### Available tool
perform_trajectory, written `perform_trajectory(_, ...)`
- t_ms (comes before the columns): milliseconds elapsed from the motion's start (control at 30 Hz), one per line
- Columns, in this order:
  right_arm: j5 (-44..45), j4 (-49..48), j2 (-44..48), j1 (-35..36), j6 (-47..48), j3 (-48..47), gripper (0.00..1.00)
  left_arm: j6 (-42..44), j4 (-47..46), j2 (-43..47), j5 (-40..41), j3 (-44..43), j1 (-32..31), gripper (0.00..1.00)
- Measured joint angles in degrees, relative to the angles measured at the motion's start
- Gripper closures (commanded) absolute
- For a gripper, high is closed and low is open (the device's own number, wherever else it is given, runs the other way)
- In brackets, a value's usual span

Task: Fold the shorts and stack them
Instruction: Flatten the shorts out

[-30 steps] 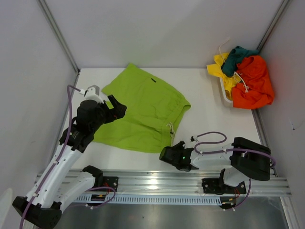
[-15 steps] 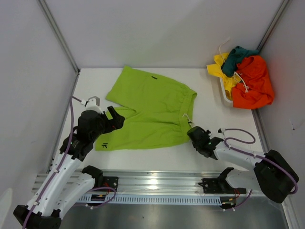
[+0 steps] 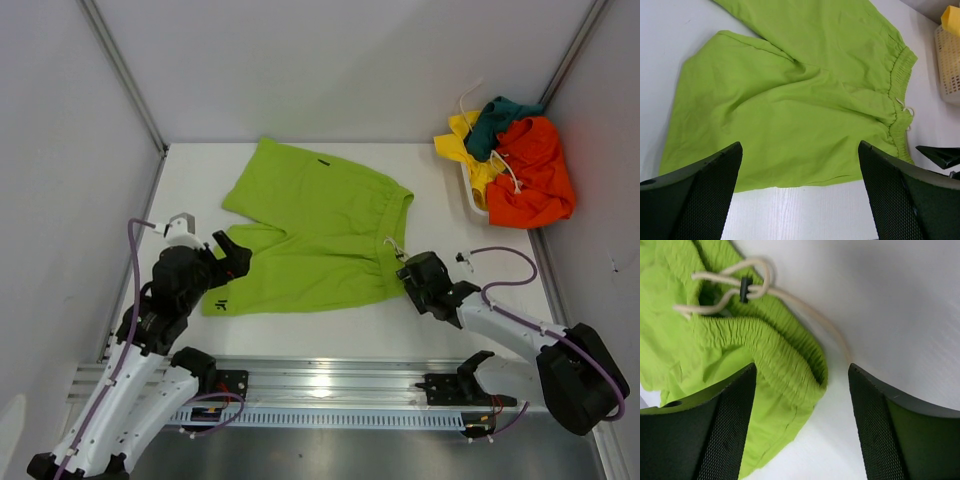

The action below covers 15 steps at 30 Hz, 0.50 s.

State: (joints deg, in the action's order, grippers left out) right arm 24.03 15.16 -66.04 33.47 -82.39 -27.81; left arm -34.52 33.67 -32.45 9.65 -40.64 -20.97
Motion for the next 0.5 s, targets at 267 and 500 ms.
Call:
perform_trajectory(267,0.74,1.22,2.6,8.94,-5.97,1.36,0.24,-3.13,1.97,2.58,1.75,1.97,0.0,0.01)
perform_trajectory(500,1.84,-2.38,-2.62,10.03,-9.88,1.38,0.24,-6.21,3.78,0.59,4.04,2.29,0.0,0.01)
